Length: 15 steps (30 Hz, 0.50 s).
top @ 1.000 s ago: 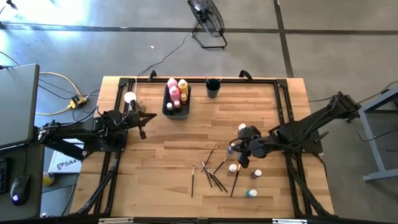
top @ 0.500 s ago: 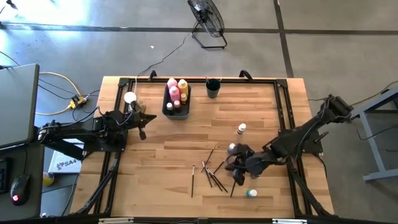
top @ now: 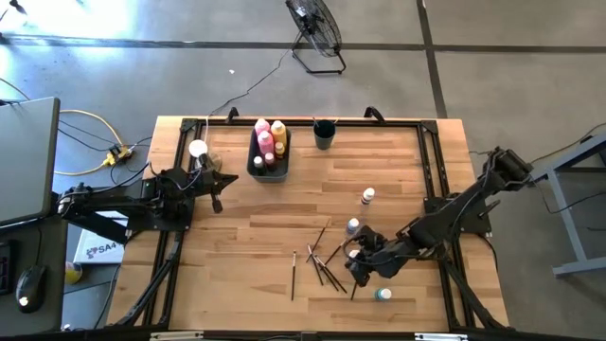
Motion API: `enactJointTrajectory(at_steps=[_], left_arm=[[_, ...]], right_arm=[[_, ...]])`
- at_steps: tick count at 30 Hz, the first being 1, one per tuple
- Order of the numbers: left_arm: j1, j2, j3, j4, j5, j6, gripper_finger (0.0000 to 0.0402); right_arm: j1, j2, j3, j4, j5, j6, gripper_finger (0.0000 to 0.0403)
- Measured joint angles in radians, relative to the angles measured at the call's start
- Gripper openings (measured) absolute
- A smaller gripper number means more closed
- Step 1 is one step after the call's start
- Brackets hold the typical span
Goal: Pick & Place Paint Supplies
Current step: Adjust the paint bottles
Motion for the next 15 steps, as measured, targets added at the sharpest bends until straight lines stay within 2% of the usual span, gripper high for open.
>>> enactJointTrajectory(at_steps=[7, 15], left_arm=[[0.000, 0.000, 0.000, -0.003, 0.000, -0.019, 0.0000], [0.000, 0.000, 0.000, -0.010, 0.000, -0.019, 0.0000]], right_arm=[[-0.008, 0.089, 0.037, -0.046, -0.036, 0.019, 0.0003], [-0.009, 0.222, 0.308, -0.381, -0.037, -0.091, 0.0003]])
